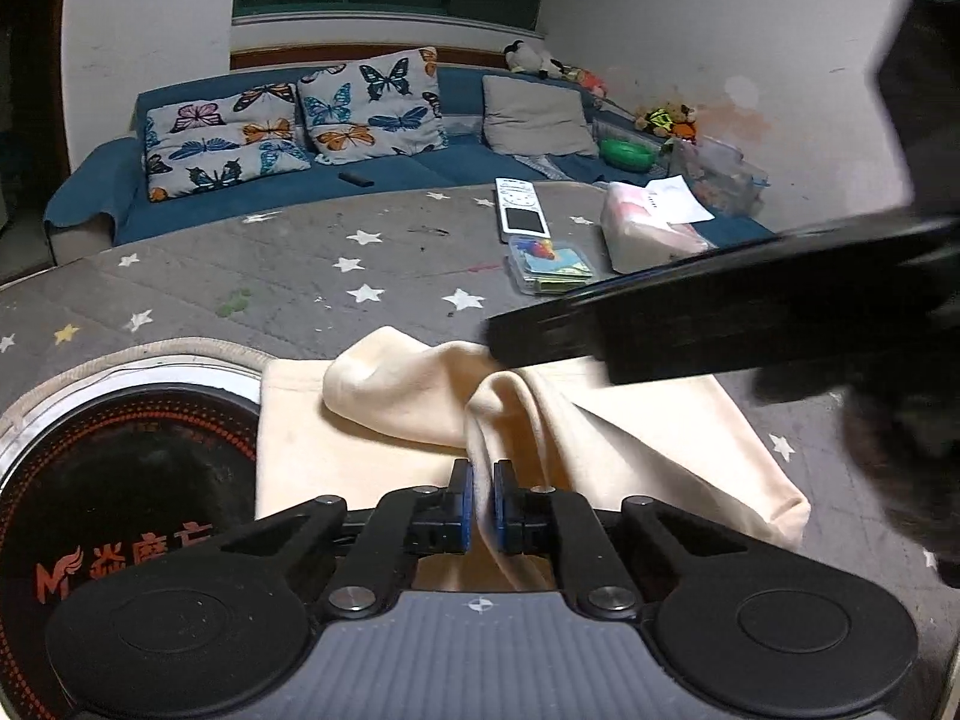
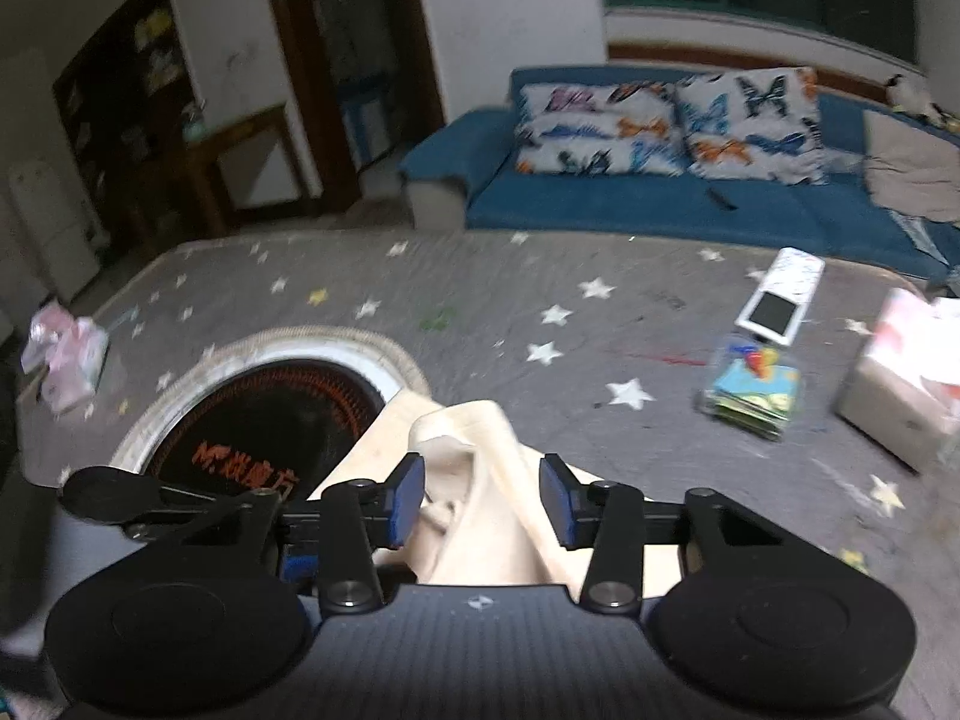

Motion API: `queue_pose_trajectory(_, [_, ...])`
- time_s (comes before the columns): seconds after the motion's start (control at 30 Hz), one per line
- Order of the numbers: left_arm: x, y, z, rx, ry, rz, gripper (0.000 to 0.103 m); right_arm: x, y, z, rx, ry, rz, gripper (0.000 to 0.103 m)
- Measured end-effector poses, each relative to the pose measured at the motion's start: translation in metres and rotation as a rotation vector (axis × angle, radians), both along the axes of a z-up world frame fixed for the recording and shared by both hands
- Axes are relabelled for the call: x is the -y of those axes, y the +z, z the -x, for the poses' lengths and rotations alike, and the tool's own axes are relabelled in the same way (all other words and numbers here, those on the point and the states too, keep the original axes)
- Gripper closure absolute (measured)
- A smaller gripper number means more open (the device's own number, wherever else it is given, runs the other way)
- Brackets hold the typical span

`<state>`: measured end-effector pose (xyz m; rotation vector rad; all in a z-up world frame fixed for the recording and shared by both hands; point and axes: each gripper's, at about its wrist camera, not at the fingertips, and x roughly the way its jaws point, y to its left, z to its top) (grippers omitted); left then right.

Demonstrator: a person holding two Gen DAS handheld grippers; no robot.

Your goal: Fold clothes

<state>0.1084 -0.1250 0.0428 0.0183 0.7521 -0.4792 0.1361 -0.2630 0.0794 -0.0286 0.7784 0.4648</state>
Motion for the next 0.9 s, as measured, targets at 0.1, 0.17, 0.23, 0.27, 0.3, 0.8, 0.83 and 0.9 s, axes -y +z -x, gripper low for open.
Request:
queue_pose_trajectory(0.1, [0.001, -0.003, -0.002, -0.013, -0.010, 0.004, 0.092, -0.012, -0.010, -0.014, -0.028, 0.024, 0.045, 0.067])
queue_pose_trajectory(0.17, [0.002, -0.005, -0.004, -0.019, -0.011, 0.004, 0.091, -0.015, -0.016, -0.022, -0.055, 0.032, 0.062, 0.073])
queue_pose_trajectory(0.23, [0.003, -0.006, -0.006, -0.023, -0.017, 0.008, 0.091, -0.017, -0.023, -0.029, -0.074, 0.038, 0.076, 0.082])
queue_pose_trajectory(0.27, [0.004, -0.007, -0.007, -0.023, -0.022, 0.009, 0.091, -0.018, -0.025, -0.032, -0.080, 0.041, 0.083, 0.084])
queue_pose_trajectory(0.3, [0.005, -0.007, -0.007, -0.023, -0.027, 0.009, 0.091, -0.018, -0.026, -0.032, -0.081, 0.040, 0.088, 0.089])
queue_pose_trajectory(0.8, [-0.027, 0.016, 0.016, 0.107, 0.104, -0.001, 0.100, 0.073, 0.014, 0.031, 0.117, -0.201, 0.030, 0.101])
queue_pose_trajectory(0.83, [-0.031, 0.019, 0.019, 0.119, 0.121, -0.002, 0.100, 0.082, 0.016, 0.040, 0.130, -0.222, 0.030, 0.101])
queue_pose_trajectory(0.9, [-0.045, 0.026, 0.028, 0.142, 0.167, 0.002, 0.100, 0.098, 0.019, 0.057, 0.150, -0.262, 0.033, 0.101])
